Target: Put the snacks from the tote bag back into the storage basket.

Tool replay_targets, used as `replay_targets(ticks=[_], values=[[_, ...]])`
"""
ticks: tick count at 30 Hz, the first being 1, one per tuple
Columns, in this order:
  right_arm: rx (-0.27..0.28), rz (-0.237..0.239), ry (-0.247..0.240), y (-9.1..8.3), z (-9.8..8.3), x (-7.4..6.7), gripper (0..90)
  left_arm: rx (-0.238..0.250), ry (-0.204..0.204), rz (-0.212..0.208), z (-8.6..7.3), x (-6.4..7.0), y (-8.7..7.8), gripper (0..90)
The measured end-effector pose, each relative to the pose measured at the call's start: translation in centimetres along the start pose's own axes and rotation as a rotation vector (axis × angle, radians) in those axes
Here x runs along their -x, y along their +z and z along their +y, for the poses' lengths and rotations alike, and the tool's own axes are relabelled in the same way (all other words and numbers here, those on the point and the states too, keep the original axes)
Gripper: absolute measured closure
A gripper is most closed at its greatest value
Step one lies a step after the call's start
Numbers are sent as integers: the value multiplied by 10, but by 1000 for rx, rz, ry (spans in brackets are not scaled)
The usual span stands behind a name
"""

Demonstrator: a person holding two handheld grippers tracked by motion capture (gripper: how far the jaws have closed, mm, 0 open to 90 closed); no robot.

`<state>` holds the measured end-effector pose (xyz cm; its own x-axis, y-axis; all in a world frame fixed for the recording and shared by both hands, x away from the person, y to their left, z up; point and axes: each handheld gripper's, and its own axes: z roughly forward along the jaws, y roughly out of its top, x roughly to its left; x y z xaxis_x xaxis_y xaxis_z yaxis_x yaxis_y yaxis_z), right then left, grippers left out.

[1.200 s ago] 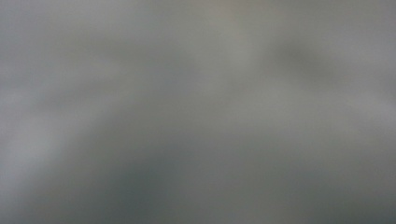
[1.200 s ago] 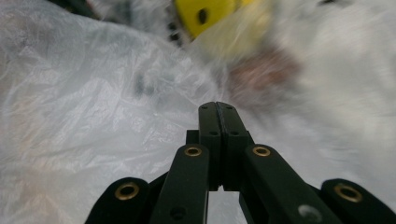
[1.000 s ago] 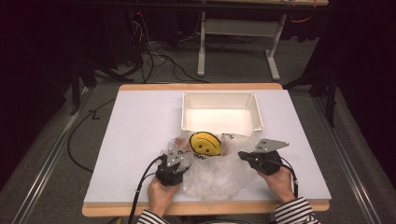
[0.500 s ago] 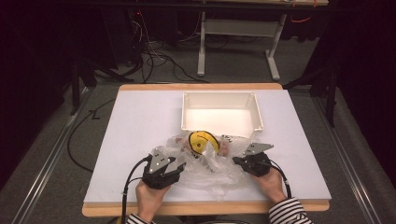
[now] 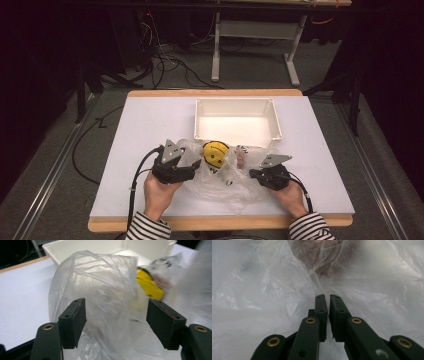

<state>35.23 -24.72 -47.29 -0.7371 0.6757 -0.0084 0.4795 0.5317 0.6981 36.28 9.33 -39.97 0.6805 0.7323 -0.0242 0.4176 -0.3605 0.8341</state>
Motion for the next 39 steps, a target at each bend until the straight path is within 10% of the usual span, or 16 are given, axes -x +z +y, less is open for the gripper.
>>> replay_targets(ticks=[12,20,28,39], values=[[133,38,-19,-37,22,-16,487,-102,-12,-14,-5,-6,39,390],[61,79,-99,-22,35,-36,394,-102,-16,-25,-9,-6,42,424],[-42,117,-65,-2,34,-27,733,-101,-8,-29,-9,-5,43,452],[46,105,-36,-28,37,-14,888,-115,30,-74,-8,1,40,642]])
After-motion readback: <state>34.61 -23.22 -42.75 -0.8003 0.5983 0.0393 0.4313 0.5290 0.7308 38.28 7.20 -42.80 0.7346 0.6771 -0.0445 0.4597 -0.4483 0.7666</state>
